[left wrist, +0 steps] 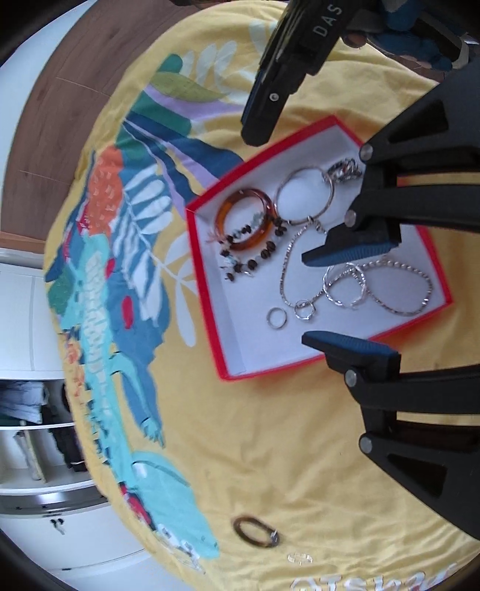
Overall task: Organize jewelry
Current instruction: 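Carry ring and beaded bracelet into the red box and open both tools, then withdraw both tools from the box back toward the remaining jewelry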
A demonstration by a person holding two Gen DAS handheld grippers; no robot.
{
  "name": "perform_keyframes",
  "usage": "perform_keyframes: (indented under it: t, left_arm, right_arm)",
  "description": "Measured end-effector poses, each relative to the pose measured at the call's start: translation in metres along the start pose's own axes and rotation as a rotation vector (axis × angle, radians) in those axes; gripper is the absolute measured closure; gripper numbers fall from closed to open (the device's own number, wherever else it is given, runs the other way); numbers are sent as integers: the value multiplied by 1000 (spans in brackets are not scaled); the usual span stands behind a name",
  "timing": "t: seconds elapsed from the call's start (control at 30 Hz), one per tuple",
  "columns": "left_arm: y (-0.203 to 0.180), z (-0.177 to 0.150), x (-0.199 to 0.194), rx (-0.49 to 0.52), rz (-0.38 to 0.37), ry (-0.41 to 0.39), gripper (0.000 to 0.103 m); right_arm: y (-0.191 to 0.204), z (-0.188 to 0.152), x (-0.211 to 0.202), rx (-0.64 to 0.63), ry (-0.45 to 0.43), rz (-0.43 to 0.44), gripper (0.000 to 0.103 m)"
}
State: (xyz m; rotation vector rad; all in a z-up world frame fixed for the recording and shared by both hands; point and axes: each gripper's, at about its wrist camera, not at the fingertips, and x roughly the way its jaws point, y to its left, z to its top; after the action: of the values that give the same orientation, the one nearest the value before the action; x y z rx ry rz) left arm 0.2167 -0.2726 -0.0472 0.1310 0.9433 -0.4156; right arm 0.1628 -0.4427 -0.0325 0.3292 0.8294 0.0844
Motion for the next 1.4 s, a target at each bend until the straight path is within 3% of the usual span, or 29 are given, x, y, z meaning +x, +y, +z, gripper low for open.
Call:
perform_keyframes:
  t: [0.4,0.77,1.03,1.3,1.4]
  left_arm:
    - [12,-20,-121,-19,89,-154,69]
    - [31,-70,-235,-49,146,-286,69]
    - [56,-107,-288,-118,158,-341,69]
    - [89,-124,-313,-187,194,-356,68]
    - [102,-131,-313,-236,209,-351,60]
  right_arm:
    - [54,-16,-76,8,-76,-1,65]
    - [120,-38,-174,-59,-182,-29,59]
    - [158,-52,-216,-102,-230,-68,50]
    - [191,-67,-221,-137,-256,-26,47]
    - [195,-68,-221,-147,-262,-13,46]
